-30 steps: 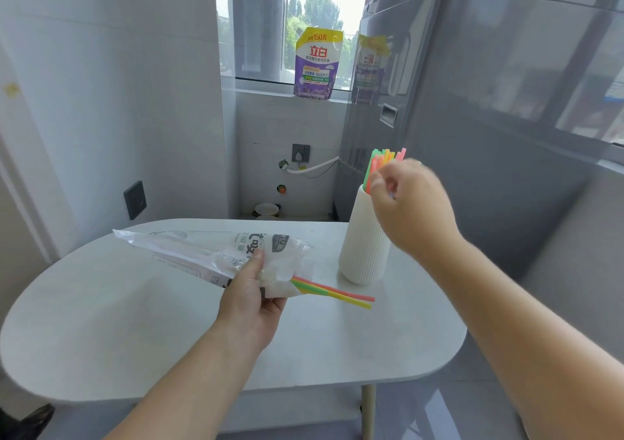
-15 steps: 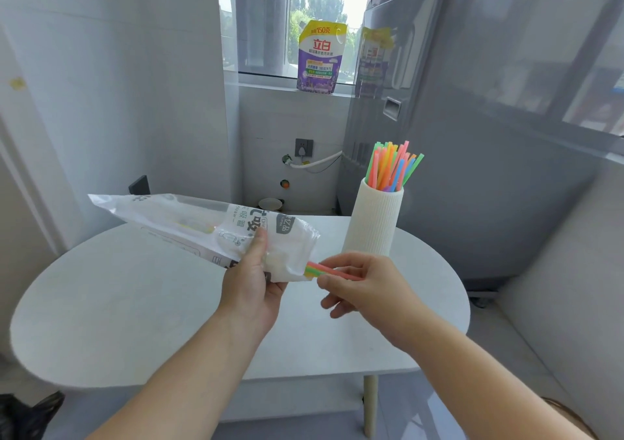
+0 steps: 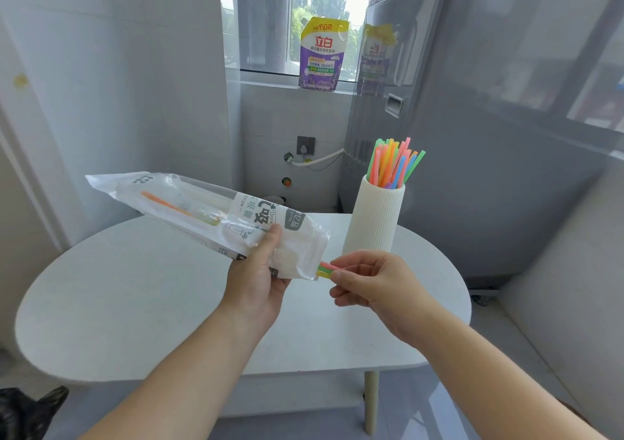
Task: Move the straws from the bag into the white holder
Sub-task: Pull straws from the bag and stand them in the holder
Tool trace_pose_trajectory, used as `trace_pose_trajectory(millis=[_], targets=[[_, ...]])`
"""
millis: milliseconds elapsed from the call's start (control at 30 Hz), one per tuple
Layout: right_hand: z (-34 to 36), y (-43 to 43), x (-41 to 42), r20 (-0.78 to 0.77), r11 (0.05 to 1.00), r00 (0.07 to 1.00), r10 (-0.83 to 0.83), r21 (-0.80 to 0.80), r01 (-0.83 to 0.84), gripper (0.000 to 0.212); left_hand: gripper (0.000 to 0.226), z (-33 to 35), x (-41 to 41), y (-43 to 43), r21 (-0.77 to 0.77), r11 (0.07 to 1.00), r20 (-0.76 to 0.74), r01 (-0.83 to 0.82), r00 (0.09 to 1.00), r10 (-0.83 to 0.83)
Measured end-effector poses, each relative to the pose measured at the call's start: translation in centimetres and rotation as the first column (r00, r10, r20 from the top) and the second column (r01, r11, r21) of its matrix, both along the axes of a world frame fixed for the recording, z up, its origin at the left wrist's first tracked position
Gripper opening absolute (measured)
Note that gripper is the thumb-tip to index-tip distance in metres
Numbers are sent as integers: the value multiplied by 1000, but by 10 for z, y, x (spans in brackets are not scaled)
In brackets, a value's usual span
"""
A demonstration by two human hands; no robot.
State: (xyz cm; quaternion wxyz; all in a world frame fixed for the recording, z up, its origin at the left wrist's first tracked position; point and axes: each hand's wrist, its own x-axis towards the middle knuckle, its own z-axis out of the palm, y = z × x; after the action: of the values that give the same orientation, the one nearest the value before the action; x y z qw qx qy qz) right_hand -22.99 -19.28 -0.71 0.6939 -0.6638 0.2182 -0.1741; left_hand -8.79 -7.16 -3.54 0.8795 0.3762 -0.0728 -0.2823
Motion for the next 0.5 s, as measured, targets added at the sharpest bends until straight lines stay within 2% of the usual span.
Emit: trace_pose_trajectory(millis=[233,367,500], targets=[[7,-29,-13,-19,993,999,-49,110,51,7,24,0,5,3,90,996,-30,8,1000,-6],[12,-41,-20,20,964,998,-65,260,57,12,28,-1,3,2,133,991,-78,26,997,-16],[13,-40,-19,87,910,985,-151,401,104,6,28,0,0,1,112,992,-119,64,992,-51]])
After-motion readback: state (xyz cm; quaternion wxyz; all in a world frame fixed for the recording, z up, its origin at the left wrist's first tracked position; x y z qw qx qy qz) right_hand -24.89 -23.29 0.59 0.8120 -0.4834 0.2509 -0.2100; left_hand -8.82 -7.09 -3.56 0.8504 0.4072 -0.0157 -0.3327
